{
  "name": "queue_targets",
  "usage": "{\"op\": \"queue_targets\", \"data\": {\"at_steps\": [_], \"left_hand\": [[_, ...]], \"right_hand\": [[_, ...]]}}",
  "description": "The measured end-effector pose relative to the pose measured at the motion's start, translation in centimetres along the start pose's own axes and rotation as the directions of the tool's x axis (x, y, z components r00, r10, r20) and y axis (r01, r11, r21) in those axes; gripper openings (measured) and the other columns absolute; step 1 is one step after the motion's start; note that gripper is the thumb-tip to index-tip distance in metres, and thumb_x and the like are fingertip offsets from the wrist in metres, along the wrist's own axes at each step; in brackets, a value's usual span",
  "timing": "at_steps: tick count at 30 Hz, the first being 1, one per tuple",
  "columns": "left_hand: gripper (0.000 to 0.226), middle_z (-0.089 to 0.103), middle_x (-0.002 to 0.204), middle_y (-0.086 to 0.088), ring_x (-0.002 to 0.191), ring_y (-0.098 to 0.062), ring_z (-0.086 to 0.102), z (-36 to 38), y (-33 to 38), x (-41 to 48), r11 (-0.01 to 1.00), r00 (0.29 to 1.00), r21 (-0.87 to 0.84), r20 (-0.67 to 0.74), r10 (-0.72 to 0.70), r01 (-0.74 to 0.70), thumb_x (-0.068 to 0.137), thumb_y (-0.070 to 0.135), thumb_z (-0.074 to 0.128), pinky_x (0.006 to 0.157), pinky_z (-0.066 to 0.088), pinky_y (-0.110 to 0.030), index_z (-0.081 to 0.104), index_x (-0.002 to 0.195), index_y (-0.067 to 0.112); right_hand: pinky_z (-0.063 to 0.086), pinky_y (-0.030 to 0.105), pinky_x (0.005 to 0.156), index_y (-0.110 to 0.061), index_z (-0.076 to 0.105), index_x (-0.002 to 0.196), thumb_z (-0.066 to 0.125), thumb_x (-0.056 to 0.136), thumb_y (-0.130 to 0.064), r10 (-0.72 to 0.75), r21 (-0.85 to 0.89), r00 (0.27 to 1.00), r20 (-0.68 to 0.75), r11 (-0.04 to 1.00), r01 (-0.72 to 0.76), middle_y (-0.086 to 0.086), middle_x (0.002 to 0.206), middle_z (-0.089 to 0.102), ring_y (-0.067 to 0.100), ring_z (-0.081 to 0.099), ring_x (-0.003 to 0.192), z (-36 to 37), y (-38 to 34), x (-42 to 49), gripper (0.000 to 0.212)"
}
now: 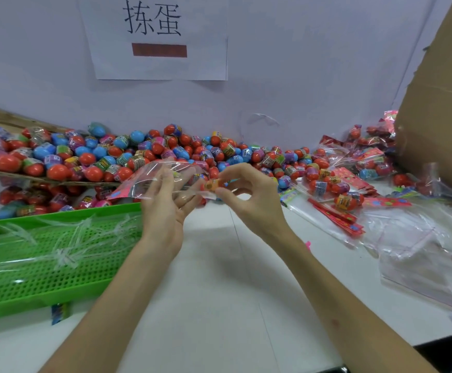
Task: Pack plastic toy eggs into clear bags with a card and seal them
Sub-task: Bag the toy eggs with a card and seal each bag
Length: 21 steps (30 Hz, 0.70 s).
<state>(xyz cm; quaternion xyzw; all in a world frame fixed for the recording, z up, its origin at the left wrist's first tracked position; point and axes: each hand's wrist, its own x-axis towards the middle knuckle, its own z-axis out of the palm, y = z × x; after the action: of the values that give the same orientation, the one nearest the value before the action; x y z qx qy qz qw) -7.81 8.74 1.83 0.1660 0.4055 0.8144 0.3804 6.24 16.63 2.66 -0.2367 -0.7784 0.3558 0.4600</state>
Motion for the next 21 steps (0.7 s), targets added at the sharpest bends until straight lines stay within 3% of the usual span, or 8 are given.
{"op": "queue_targets", "data": {"at_steps": [6,8,10,12,14,17,19,21], "left_hand": [[0.038,0.075,0.122,-0.008,0.107,-0.037,0.073,0.4,-0.6,-0.6,0.997,0.997,0.081,0.075,-0.012,0.006,0.108,0.033,0.048,0.098,0.057,-0.052,0.052,0.145,0.023],[0.024,0.075,0.121,-0.01,0.112,-0.036,0.07,0.6,-0.6,-0.8,0.998,0.996,0.06,0.079,-0.038,0.034,0.108,0.029,0.05,0.098,0.058,-0.05,0.067,0.125,0.027],[0.028,0.078,0.112,-0.009,0.107,-0.031,0.071,0.8,-0.6,-1.1,0.997,0.994,0.049,0.085,-0.064,0.06,0.106,0.022,0.053,0.093,0.061,-0.043,0.08,0.1,0.025],[0.023,0.078,0.107,-0.009,0.1,-0.024,0.074,0.9,-0.7,-1.1,0.996,0.993,0.017,0.083,-0.083,0.082,0.106,0.019,0.054,0.089,0.063,-0.037,0.077,0.108,0.022],[0.017,0.078,0.11,-0.01,0.098,-0.022,0.075,0.8,-0.5,-0.8,0.994,0.993,-0.029,0.065,-0.102,0.104,0.106,0.018,0.055,0.088,0.063,-0.036,0.067,0.118,0.018],[0.026,0.074,0.122,-0.016,0.107,-0.029,0.074,0.5,0.2,-0.3,0.977,0.987,-0.139,0.024,-0.161,0.163,0.105,0.017,0.058,0.092,0.061,-0.04,0.061,0.129,0.011],[0.036,0.073,0.122,-0.018,0.103,-0.031,0.076,0.4,0.6,-0.2,0.964,0.983,-0.196,-0.003,-0.185,0.181,0.103,0.015,0.062,0.089,0.063,-0.041,0.059,0.138,0.005],[0.037,0.077,0.11,-0.016,0.093,-0.028,0.078,0.3,0.6,-0.1,0.959,0.981,-0.216,-0.014,-0.191,0.184,0.103,0.014,0.062,0.076,0.065,-0.036,0.059,0.138,0.002]], "right_hand": [[0.059,0.027,0.072,-0.014,0.075,0.092,0.084,0.083,-0.013,0.001,-0.047,0.996,-0.091,0.999,-0.005,-0.003,0.09,0.07,0.012,0.067,0.079,0.6,0.4,-0.3,0.013],[0.06,0.027,0.073,-0.014,0.078,0.094,0.082,0.084,-0.01,0.015,-0.019,0.997,-0.079,1.0,-0.016,-0.005,0.088,0.074,0.012,0.068,0.079,0.6,0.5,-0.3,0.012],[0.059,0.027,0.075,-0.013,0.08,0.1,0.078,0.087,-0.007,0.007,-0.029,1.0,-0.005,1.0,-0.007,-0.006,0.092,0.076,0.01,0.069,0.082,0.7,0.4,-0.4,0.015],[0.055,0.021,0.077,-0.013,0.079,0.111,0.069,0.092,0.0,-0.025,-0.07,0.993,0.114,0.997,0.033,-0.006,0.101,0.078,0.003,0.068,0.088,0.8,0.3,-0.5,0.025],[0.054,0.019,0.082,-0.014,0.078,0.115,0.059,0.093,0.008,-0.043,-0.055,0.989,0.143,0.997,0.051,-0.006,0.108,0.077,0.0,0.068,0.097,0.6,0.3,-0.2,0.036],[0.057,0.024,0.082,-0.015,0.078,0.108,0.052,0.094,0.01,0.044,0.008,0.996,-0.074,0.999,-0.044,-0.005,0.106,0.076,0.007,0.069,0.094,-0.3,1.1,0.5,0.039],[0.056,0.026,0.088,-0.017,0.074,0.119,0.056,0.096,0.003,0.091,-0.141,0.99,-0.11,0.984,-0.107,-0.005,0.121,0.071,0.007,0.066,0.104,-0.6,2.2,0.7,0.035],[0.045,0.032,0.108,-0.023,0.062,0.139,0.062,0.097,-0.008,0.156,-0.349,0.986,0.063,0.929,-0.125,-0.004,0.147,0.054,0.013,0.053,0.13,-0.4,3.8,0.5,0.045]]}}
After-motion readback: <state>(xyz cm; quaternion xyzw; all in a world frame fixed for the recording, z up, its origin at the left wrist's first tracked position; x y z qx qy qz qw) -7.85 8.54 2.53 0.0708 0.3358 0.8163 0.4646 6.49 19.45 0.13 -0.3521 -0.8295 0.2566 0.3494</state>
